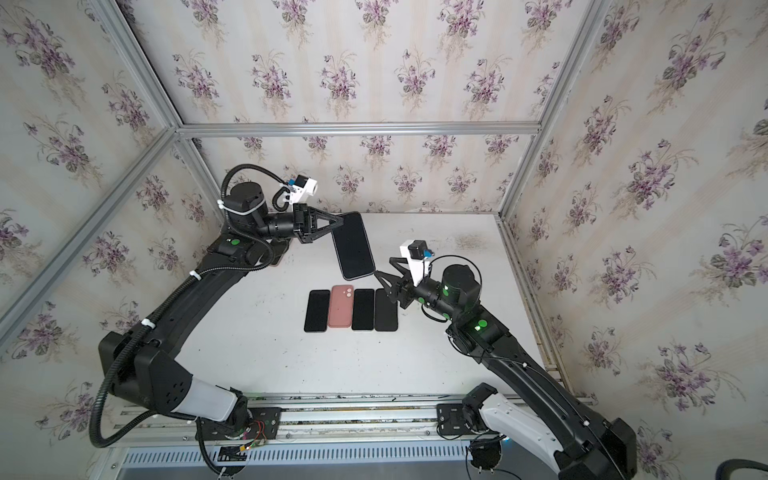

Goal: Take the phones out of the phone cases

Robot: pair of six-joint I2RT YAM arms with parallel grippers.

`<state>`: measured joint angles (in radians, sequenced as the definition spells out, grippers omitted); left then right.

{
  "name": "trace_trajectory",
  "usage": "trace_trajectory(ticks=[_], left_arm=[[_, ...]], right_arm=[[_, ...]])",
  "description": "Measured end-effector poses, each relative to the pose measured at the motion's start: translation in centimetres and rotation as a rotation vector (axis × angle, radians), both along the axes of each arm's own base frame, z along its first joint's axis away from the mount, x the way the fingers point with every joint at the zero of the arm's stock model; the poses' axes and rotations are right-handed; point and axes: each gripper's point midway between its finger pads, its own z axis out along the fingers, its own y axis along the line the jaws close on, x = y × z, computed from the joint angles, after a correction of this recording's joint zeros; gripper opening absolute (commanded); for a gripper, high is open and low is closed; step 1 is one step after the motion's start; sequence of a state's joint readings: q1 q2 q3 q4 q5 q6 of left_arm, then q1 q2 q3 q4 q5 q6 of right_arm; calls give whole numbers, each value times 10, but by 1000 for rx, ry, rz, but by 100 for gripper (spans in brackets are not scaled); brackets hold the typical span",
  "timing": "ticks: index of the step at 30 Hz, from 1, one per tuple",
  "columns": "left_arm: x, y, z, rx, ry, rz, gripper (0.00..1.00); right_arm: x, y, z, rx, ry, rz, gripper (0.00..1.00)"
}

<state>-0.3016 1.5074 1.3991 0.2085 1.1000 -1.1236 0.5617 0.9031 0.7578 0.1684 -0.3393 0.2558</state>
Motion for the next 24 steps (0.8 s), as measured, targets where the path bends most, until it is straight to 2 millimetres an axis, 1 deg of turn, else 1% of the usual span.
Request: trace_trajectory(ticks=[4, 7, 10, 14, 19, 24], left_arm=[[1, 0, 12, -68, 16, 2, 0], [0, -1, 15, -88, 22, -3, 0], [-1, 0, 18, -102, 17, -1, 0], [-1, 1, 19, -111, 19, 0, 0], [-1, 0, 22, -125, 7, 1, 0], [-4, -1, 22, -139, 2, -7, 0]], right_arm=[[-6, 7, 7, 188, 99, 48, 62], [-10, 8, 13, 275, 136, 75, 62], [-16, 9, 21, 326, 149, 108, 65], [-27, 11, 36, 376, 124, 163, 68], [-32, 15, 36, 409, 146, 193, 69], [-28, 14, 35, 432, 153, 178, 68]])
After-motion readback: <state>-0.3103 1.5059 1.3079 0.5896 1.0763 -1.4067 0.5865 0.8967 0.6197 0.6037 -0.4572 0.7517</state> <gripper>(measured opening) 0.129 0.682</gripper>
